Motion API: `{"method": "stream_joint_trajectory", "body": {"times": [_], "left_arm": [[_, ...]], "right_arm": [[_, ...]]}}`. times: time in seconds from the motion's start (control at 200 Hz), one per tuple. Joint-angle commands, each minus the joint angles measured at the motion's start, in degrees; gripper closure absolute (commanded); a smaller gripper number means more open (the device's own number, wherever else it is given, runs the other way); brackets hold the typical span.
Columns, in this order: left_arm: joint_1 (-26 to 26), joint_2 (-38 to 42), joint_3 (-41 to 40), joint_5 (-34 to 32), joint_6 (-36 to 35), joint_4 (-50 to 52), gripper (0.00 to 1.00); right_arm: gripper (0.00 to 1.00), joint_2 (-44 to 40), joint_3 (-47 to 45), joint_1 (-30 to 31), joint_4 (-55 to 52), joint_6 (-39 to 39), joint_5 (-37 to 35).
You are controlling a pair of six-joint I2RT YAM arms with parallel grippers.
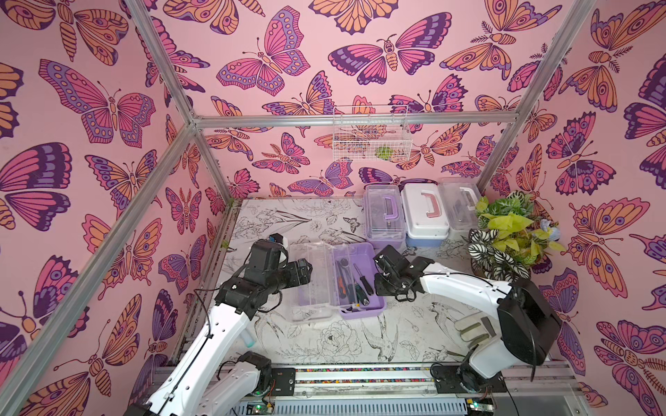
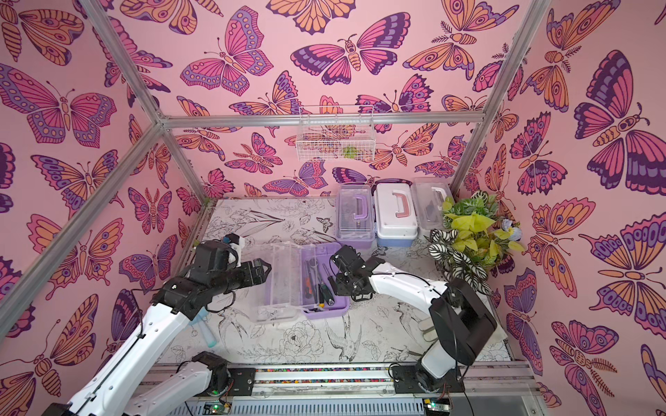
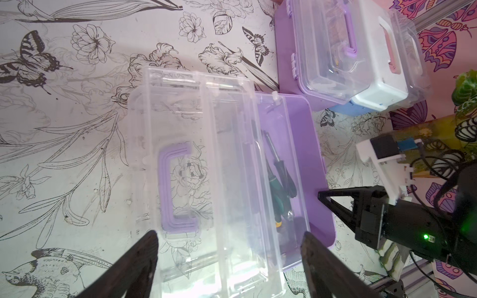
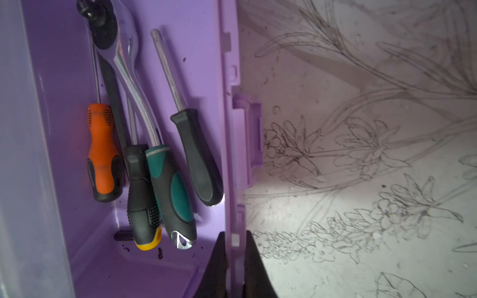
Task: Close toolboxes
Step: Move the toolbox to the center of the board.
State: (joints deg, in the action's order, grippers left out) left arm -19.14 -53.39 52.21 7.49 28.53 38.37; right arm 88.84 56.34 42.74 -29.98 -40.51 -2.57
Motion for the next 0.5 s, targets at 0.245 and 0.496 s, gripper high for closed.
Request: {"method": "stream_joint_trajectory", "body": {"times": [0.245,0.496], "left_arm": [[0.6,-3.4,-5.8,-0.2,2.3,-3.4,0.24],[-0.2,-5.4,-14.8,4.0,7.2,-10.7,0.4]], "right_arm": [[0.97,-12.1,-12.0,-10.1,-2.6,3.1,3.7],[0.97,-13.1,-12.0,-12.9,-2.5,6.1,8.3]]}}
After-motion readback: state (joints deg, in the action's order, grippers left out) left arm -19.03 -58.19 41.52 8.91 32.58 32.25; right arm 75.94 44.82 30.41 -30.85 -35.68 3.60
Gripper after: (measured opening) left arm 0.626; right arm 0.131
